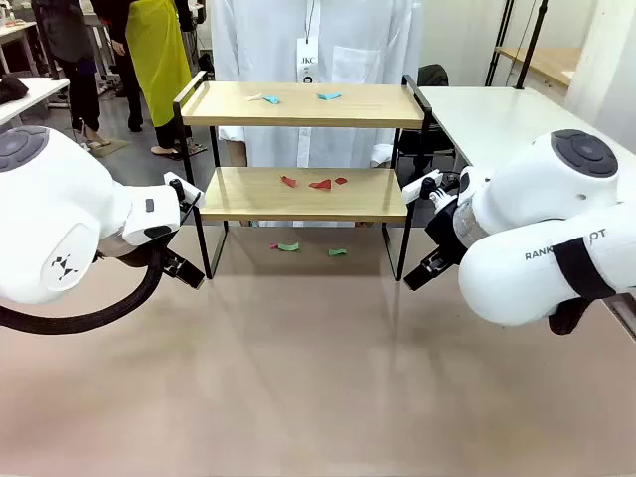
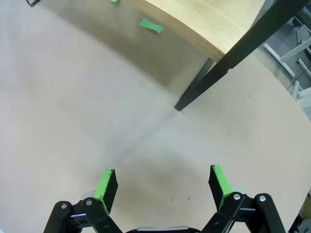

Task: Clean the shelf.
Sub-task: Pick up the Duster handed by the human.

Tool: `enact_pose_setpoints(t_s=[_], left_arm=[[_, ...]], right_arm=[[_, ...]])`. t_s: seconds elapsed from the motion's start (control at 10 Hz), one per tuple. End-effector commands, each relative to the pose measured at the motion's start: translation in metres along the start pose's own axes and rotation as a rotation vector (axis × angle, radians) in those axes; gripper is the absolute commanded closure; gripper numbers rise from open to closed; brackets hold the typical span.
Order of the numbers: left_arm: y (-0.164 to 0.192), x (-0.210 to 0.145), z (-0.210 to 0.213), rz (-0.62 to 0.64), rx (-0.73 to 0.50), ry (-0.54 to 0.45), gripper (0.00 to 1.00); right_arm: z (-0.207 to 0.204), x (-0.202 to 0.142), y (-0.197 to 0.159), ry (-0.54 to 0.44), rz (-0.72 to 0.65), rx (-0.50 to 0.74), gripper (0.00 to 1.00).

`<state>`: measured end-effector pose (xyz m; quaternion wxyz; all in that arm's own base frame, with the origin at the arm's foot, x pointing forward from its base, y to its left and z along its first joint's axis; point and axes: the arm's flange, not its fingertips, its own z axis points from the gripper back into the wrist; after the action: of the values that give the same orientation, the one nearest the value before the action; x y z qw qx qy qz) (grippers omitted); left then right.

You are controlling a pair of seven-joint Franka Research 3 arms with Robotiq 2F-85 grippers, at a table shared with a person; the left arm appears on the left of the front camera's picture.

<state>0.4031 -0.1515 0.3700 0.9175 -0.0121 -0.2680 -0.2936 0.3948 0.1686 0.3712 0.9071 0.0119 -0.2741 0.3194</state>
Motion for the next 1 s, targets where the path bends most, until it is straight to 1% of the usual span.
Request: enact_pose_setpoints(t_s=[0.0, 0.9], left_arm=[[0.0000, 0.0001, 0.0001, 0.000, 0.000, 0.000, 0.00], [-0.0005, 0.0001, 0.0000, -0.001, 0.000, 0.000, 0.00]], right_arm=[[0.0000, 0.0000, 0.0000, 0.000, 0.000, 0.000, 0.00], [-0.0006, -0.0002, 0.0002, 0.001, 0.001, 0.000, 0.00]])
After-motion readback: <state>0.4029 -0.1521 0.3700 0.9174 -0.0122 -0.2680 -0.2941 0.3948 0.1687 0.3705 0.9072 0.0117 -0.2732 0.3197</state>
